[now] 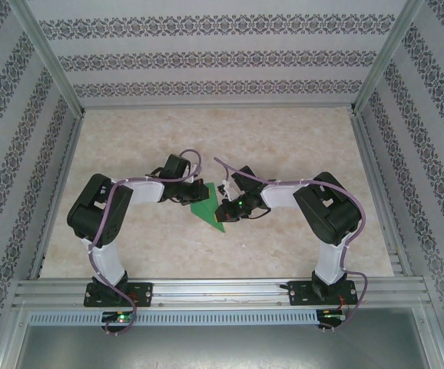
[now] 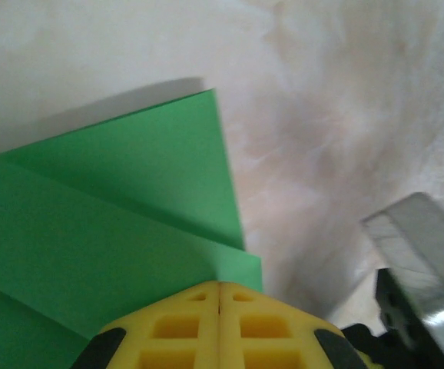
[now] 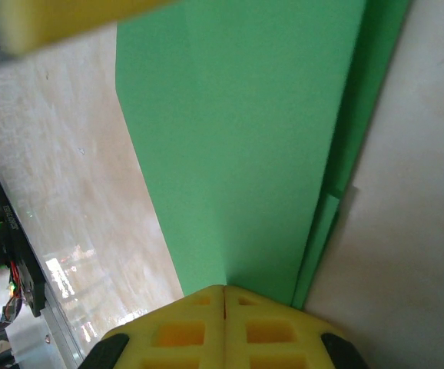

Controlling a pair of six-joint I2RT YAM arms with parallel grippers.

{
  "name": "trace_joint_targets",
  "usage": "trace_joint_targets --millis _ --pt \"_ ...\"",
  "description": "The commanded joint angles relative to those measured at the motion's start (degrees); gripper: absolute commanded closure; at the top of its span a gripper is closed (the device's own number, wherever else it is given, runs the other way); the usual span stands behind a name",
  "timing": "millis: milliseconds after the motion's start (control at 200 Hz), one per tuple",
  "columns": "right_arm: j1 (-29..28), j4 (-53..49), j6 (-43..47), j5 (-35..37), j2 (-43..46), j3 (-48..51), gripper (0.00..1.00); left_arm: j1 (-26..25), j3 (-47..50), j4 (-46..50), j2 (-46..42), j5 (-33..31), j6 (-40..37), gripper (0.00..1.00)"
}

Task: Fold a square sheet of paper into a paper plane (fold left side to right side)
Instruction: Fourth fold the wing at the center of the table.

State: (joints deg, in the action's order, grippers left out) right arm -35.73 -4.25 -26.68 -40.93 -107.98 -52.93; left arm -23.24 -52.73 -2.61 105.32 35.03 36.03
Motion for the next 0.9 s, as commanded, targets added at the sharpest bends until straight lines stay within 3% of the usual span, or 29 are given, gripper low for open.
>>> trace_joint_targets --millis 0,315,894 --pt "0.06 -6.3 0.05 3.54 -2.0 3.18 1.0 0.13 -0.68 -0.31 1.11 -2.46 -0.19 0.95" --pt "-0.57 -6.96 -0.3 0.9 0.55 3.91 1.0 0.8 1.67 1.22 3.25 -8.07 0.7 0.96" --pt "-2.51 -8.13 -1.51 -0.13 4.61 8.61 1.0 1.8 3.43 1.25 4.0 -9.45 1.06 0.97"
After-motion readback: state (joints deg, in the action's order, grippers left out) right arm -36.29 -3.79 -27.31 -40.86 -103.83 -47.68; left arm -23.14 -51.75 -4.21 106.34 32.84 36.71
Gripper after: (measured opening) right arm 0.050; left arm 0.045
